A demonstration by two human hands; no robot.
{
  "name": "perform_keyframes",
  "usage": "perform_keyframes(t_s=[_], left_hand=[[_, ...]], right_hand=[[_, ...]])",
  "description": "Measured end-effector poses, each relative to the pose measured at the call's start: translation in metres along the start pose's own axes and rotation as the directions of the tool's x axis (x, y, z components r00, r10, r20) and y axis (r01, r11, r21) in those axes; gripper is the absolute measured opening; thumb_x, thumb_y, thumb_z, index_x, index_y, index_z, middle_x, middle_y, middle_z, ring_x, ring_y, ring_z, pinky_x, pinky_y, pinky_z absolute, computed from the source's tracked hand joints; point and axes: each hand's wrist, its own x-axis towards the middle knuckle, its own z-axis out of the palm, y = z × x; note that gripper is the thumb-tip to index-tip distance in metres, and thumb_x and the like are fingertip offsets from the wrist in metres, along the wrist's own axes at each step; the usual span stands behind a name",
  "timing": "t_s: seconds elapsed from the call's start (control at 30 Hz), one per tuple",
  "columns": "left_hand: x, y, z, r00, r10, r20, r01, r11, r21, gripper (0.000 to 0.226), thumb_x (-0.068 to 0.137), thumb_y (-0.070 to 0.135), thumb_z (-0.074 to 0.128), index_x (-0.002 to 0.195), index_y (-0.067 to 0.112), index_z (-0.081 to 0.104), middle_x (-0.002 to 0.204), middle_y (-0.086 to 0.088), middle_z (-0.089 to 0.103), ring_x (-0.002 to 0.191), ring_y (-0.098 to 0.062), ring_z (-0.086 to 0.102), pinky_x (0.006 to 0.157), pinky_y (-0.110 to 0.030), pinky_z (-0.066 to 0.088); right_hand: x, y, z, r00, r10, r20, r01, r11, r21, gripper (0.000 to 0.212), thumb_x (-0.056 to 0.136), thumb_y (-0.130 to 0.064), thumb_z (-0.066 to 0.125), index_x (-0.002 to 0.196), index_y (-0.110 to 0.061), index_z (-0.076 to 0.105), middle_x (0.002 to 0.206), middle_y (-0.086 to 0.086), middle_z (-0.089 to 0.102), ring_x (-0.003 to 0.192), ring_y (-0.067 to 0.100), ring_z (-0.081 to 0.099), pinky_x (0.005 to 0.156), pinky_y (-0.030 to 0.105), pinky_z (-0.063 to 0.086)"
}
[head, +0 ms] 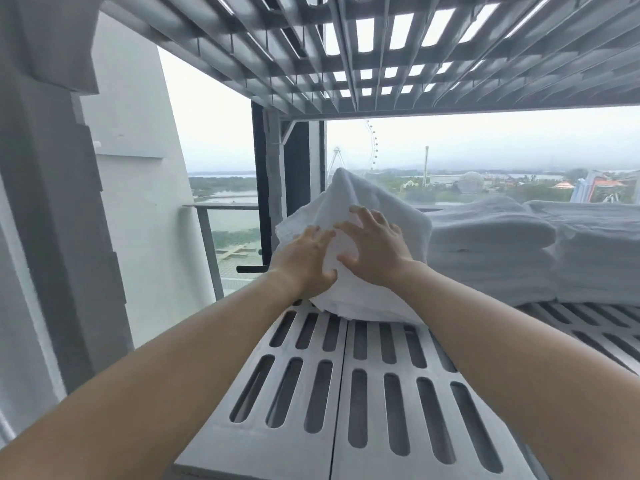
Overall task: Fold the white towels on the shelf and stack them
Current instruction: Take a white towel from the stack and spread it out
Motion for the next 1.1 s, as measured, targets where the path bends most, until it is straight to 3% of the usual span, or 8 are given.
perform_keyframes(t_s=[0.13, 0.23, 0.37, 0.57, 0.77, 0.93, 1.03, 1.1], left_hand=[[0.016, -0.01, -0.001, 0.998, -0.055, -0.035, 0.055, 0.998, -0.002, 0.067, 0.082, 0.04, 0.057, 0.139, 0.024, 0.026, 0.146, -0.001, 0.028, 0.131, -0.025, 0.034, 0.092, -0.046, 0.047], [0.017, -0.013, 0.004, 0.996, -0.072, -0.051, 0.071, 0.997, -0.02, 0.067, 0.081, 0.039, 0.057, 0.137, 0.021, 0.026, 0.142, -0.002, 0.033, 0.126, -0.025, 0.039, 0.09, -0.047, 0.048], [0.014, -0.016, 0.007, 0.992, -0.074, -0.101, 0.07, 0.997, -0.046, 0.072, 0.08, 0.041, 0.058, 0.138, 0.018, 0.022, 0.142, -0.003, 0.033, 0.126, -0.026, 0.038, 0.091, -0.047, 0.046], [0.002, -0.001, -0.01, 0.979, 0.041, -0.197, -0.045, 0.999, -0.016, 0.121, 0.056, 0.064, 0.073, 0.144, 0.028, -0.002, 0.154, -0.005, 0.003, 0.14, -0.029, 0.013, 0.105, -0.051, 0.035], [-0.009, 0.028, -0.019, 0.979, 0.172, -0.114, -0.155, 0.978, 0.14, 0.125, 0.05, 0.066, 0.075, 0.142, 0.036, -0.004, 0.153, -0.002, -0.016, 0.141, -0.03, -0.015, 0.11, -0.058, 0.012], [-0.024, 0.054, -0.022, 0.946, 0.173, -0.274, -0.147, 0.983, 0.114, 0.078, 0.064, 0.051, 0.071, 0.124, 0.021, 0.032, 0.128, -0.008, 0.042, 0.118, -0.033, 0.043, 0.097, -0.055, 0.035], [-0.034, 0.075, -0.025, 0.924, 0.139, -0.357, -0.165, 0.985, -0.044, 0.053, 0.073, 0.03, 0.07, 0.111, 0.019, 0.035, 0.106, -0.005, 0.053, 0.087, -0.028, 0.059, 0.063, -0.034, 0.041], [-0.041, 0.092, -0.027, 0.921, 0.143, -0.363, -0.172, 0.984, -0.05, 0.047, 0.077, 0.026, 0.066, 0.114, 0.016, 0.038, 0.108, -0.007, 0.053, 0.088, -0.03, 0.059, 0.059, -0.034, 0.043]], right_hand=[[0.022, -0.002, 0.007, 0.983, 0.15, 0.105, -0.154, 0.987, 0.038, 0.094, 0.078, -0.037, 0.064, 0.146, -0.029, 0.001, 0.144, 0.005, 0.031, 0.131, 0.029, 0.028, 0.101, 0.057, 0.03], [0.022, -0.004, 0.011, 0.97, 0.238, 0.042, -0.241, 0.967, 0.082, 0.069, 0.076, -0.018, 0.061, 0.136, -0.01, 0.028, 0.124, 0.008, 0.051, 0.12, 0.03, 0.041, 0.096, 0.048, 0.035], [0.012, -0.007, 0.004, 0.977, 0.198, -0.082, -0.192, 0.979, 0.069, 0.033, 0.078, -0.015, 0.055, 0.11, -0.011, 0.055, 0.11, 0.006, 0.056, 0.109, 0.029, 0.047, 0.084, 0.038, 0.036], [-0.026, -0.001, -0.011, 0.966, 0.133, -0.22, -0.113, 0.989, 0.099, 0.024, 0.074, -0.013, 0.055, 0.097, -0.011, 0.056, 0.105, 0.006, 0.05, 0.103, 0.027, 0.042, 0.074, 0.034, 0.036], [-0.072, 0.007, -0.028, 0.958, 0.05, -0.283, -0.013, 0.991, 0.132, 0.024, 0.06, -0.002, 0.058, 0.083, -0.01, 0.058, 0.095, 0.01, 0.047, 0.09, 0.031, 0.045, 0.064, 0.034, 0.038], [-0.102, 0.022, -0.044, 0.94, 0.016, -0.341, 0.041, 0.986, 0.161, 0.026, 0.058, 0.004, 0.053, 0.08, -0.01, 0.056, 0.096, 0.014, 0.047, 0.085, 0.03, 0.045, 0.055, 0.037, 0.045], [-0.119, 0.035, -0.055, 0.93, 0.064, -0.361, 0.014, 0.978, 0.21, 0.027, 0.061, 0.006, 0.056, 0.082, -0.01, 0.055, 0.095, 0.006, 0.047, 0.082, 0.022, 0.042, 0.06, 0.032, 0.04], [-0.132, 0.045, -0.064, 0.928, 0.091, -0.36, -0.007, 0.974, 0.228, 0.029, 0.064, 0.007, 0.057, 0.087, -0.01, 0.055, 0.095, 0.005, 0.049, 0.08, 0.025, 0.049, 0.066, 0.03, 0.037]])
